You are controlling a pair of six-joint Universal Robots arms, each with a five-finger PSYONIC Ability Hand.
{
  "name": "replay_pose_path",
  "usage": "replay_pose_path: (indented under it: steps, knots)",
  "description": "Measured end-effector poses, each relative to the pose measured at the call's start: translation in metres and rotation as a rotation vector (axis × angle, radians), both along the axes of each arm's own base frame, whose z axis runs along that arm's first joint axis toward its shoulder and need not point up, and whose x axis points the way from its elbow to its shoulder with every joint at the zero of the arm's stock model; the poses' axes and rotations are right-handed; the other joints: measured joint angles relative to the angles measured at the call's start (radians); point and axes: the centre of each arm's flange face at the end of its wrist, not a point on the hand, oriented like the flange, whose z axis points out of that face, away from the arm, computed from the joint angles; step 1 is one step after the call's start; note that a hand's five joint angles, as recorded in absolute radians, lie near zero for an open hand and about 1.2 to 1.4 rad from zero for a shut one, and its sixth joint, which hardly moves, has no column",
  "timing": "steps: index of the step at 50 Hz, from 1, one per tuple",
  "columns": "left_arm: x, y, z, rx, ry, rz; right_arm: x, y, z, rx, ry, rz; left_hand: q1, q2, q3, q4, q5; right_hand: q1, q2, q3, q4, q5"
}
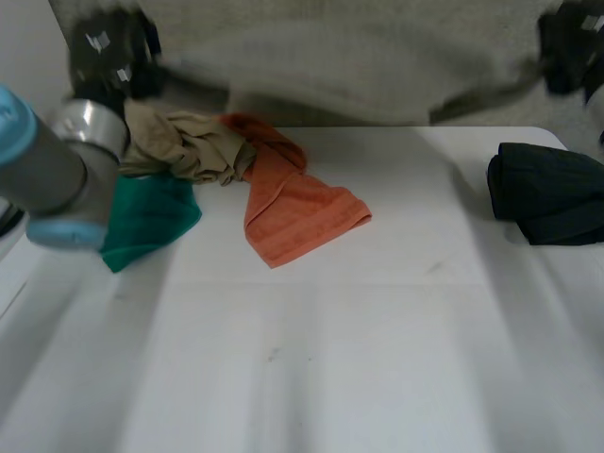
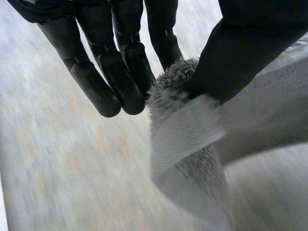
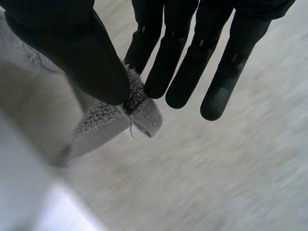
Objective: Fold the laundry.
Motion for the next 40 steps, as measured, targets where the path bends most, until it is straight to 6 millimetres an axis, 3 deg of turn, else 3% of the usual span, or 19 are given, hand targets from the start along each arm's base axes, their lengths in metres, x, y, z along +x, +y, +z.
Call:
replay_pose_path:
  steps: [2,5,7,9,14,19,25,29,34,40]
  knots:
    - [0.0,0.002,-0.009,0.021,-0.015,-0.003,0.0,0.001,-0.011,0.038,0.008,0.006,0.0,0.0,0.0,0.0,0.0,0.0,0.0,0.0,0.0,0.0]
    - [-0.002,0.018,-0.049,0.116,-0.1,-0.023,-0.001,0.009,-0.058,0.209,0.049,0.018,0.0,0.0,0.0,0.0,0.0,0.0,0.001,0.001,0.0,0.0]
    - [-0.001,0.027,-0.064,0.151,-0.142,-0.032,-0.003,0.013,-0.071,0.26,0.067,0.018,0.0,0.0,0.0,0.0,0.0,0.0,0.003,0.001,0.0,0.0]
    - [0.0,0.046,-0.086,0.208,-0.22,-0.056,-0.009,0.026,-0.1,0.385,0.121,0.012,0.0,0.0,0.0,0.0,0.0,0.0,0.004,0.001,0.0,0.0]
    - [0.009,0.092,-0.114,0.315,-0.399,-0.118,-0.027,0.057,-0.129,0.571,0.261,-0.005,0.0,0.0,0.0,0.0,0.0,0.0,0.004,0.001,0.0,0.0]
    - [0.027,0.137,-0.122,0.442,-0.574,-0.149,-0.048,0.092,-0.126,0.711,0.403,-0.011,0.0,0.0,0.0,0.0,0.0,0.0,0.004,0.001,0.0,0.0]
    - [0.059,0.198,-0.114,0.683,-0.75,-0.164,-0.071,0.147,-0.101,0.915,0.566,0.063,0.0,0.0,0.0,0.0,0.0,0.0,0.004,0.001,0.0,0.001]
    - [0.07,0.223,-0.105,0.806,-0.789,-0.185,-0.076,0.161,-0.089,0.957,0.607,0.114,0.0,0.0,0.0,0.0,0.0,0.0,0.004,0.001,0.0,0.001]
    - [0.073,0.225,-0.098,0.842,-0.79,-0.189,-0.081,0.151,-0.09,0.936,0.578,0.113,0.0,0.0,0.0,0.0,0.0,0.0,0.004,0.001,0.0,0.001]
    - [0.065,0.191,-0.091,0.741,-0.755,-0.153,-0.074,0.118,-0.105,0.826,0.497,0.064,0.0,0.0,0.0,0.0,0.0,0.0,0.004,0.001,0.0,0.001]
